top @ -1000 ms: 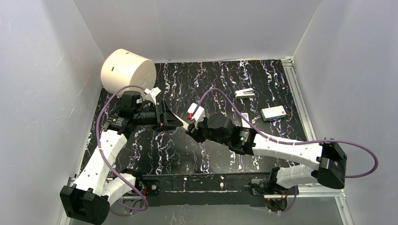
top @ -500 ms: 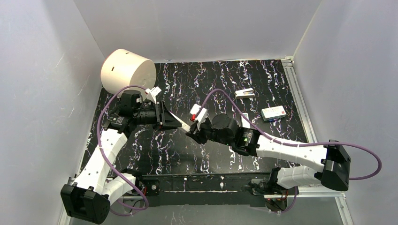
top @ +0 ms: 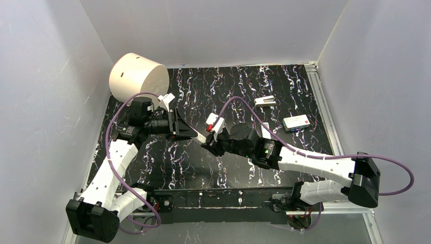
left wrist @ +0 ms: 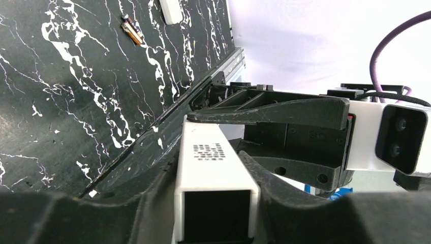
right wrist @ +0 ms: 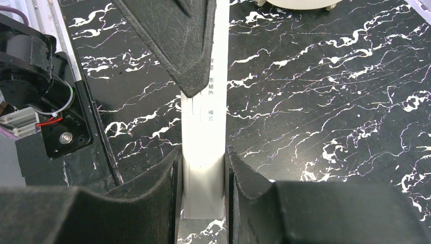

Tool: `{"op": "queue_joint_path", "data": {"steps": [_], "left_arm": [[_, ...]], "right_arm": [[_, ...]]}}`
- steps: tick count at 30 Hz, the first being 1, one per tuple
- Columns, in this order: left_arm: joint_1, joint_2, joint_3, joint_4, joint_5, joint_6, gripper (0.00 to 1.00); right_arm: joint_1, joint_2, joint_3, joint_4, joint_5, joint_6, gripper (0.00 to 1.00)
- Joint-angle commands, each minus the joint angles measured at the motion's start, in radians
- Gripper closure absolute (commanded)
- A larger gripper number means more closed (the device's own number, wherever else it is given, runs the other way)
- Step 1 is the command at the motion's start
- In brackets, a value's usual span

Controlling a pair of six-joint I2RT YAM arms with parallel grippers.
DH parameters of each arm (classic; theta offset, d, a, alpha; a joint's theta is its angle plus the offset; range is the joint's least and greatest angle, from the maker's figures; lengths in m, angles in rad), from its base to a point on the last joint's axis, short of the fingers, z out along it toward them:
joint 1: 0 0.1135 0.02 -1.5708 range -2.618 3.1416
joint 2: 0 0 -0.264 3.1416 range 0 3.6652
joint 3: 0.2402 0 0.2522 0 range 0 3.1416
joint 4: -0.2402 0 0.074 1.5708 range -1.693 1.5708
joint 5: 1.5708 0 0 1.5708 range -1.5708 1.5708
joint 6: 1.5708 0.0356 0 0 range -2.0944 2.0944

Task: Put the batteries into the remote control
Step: Turn over the remote control.

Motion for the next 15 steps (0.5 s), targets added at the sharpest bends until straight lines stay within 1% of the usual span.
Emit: {"op": "queue_joint_path", "data": {"steps": [1,4,6,7,8,11,13,14,15], "left_arm": [[-0.001,0.003,0.006,0.025,0.067,-0.011,0.63],[-0.001,-0.001,0.003,0.029,0.07,-0.01,0.72],[-0.001,-0.002,0.002,0.03,0.074,-0.003,0.85],[-0.001,-0.005,0.003,0.034,0.075,0.01,0.93],[-0.001,-0.009,0.005,0.034,0.071,0.025,1.0],[-0.001,-0.03,0.005,0.069,0.053,0.071,1.0],[-0.001,-0.039,-0.001,0.129,0.051,0.092,1.0],[-0.001,-0.04,0.001,0.159,0.054,0.111,1.0],[-0.001,-0.038,0.005,0.186,0.059,0.135,1.0]], "right_arm": [[0.005,-0.014,0.006,0.049,-0.028,-0.014,0.8],[0.006,-0.017,0.004,0.048,-0.03,-0.014,0.8],[0.006,-0.018,0.001,0.047,-0.028,-0.016,0.8],[0.006,-0.02,0.001,0.046,-0.026,-0.013,0.79],[0.004,-0.019,0.006,0.034,-0.024,0.003,0.73],[-0.001,-0.021,0.023,-0.008,0.003,0.066,0.43],[-0.012,-0.05,0.002,0.01,0.021,0.122,0.23],[-0.022,-0.07,-0.013,0.026,0.014,0.156,0.16],[-0.034,-0.091,-0.029,0.052,-0.001,0.198,0.12]]}}
